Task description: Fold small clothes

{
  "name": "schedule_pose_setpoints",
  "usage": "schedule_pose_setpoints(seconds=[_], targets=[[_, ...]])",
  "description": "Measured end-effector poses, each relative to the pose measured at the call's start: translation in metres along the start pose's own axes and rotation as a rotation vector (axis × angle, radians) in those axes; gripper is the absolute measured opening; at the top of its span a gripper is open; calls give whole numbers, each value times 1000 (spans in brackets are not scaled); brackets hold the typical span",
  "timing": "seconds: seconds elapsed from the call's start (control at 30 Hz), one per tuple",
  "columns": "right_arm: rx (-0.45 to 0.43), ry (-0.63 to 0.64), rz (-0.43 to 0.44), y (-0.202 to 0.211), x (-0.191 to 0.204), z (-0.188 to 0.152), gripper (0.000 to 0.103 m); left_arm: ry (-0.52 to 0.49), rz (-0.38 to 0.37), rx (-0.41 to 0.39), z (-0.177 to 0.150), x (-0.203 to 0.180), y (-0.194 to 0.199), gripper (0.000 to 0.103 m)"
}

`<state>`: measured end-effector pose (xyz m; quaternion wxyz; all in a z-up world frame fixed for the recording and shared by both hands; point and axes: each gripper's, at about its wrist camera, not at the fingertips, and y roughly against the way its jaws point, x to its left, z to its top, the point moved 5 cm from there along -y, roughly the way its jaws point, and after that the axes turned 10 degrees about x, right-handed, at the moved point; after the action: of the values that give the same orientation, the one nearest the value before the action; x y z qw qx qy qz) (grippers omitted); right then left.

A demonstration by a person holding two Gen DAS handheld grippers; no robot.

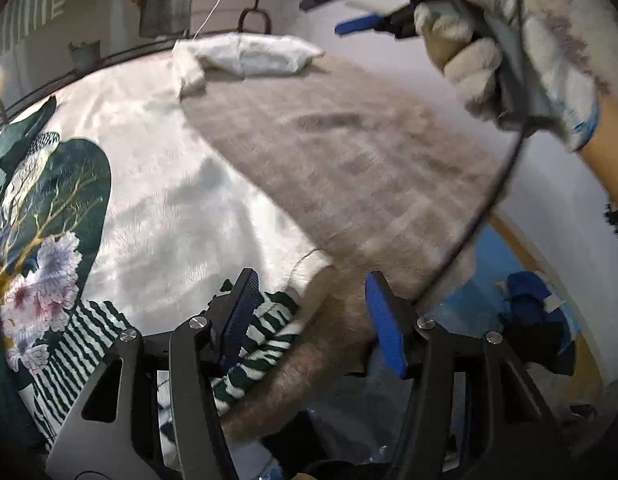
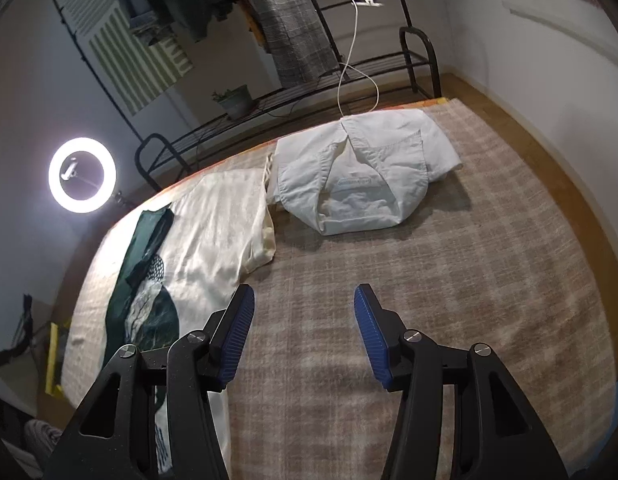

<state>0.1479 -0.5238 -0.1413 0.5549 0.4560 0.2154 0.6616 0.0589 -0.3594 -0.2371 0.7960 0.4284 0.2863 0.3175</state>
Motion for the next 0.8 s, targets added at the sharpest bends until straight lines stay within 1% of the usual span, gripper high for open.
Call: schedule_pose_setpoints(seconds=[0.03, 0.07, 0.1, 0.13, 0.17, 0.2, 0.27, 0.33, 0.43, 0.63, 0.7, 0.77, 0.8], targets=[[6, -6, 9, -6, 0, 2, 51, 11, 19, 15, 1, 3, -7, 57], [15, -10, 19, -13, 0, 3, 51, 19, 30, -5, 3, 6, -7, 57], [25, -15, 29, -21, 1, 4, 51, 26, 34, -7, 5, 7, -7, 47], [36, -20, 37, -31, 3, 6, 51, 43, 42, -7, 7, 10, -8, 29], [46, -25, 47, -39, 4, 7, 51, 56, 49, -9, 8, 14, -8, 18], [55, -33, 62, -49, 6, 9, 51, 75, 46, -5, 10, 19, -9, 4], [70, -61, 102, -67, 10, 13, 51, 125, 2, -9, 11, 30, -8, 2], [83, -92, 148, -87, 16, 18, 51, 188, -22, -17, 9, 40, -2, 2], [112, -133, 184, -117, 23, 25, 51, 241, -50, -39, 6, 48, 10, 1], [157, -213, 190, -164, 32, 37, 52, 257, -54, -63, 3, 52, 23, 1], [135, -240, 194, -167, 32, 45, 51, 264, -67, -65, 0, 54, 27, 1], [132, -263, 207, -171, 33, 52, 32, 271, -75, -68, 0, 55, 30, 1], [139, -270, 215, -173, 34, 55, 8, 275, -83, -69, -1, 56, 32, 1]])
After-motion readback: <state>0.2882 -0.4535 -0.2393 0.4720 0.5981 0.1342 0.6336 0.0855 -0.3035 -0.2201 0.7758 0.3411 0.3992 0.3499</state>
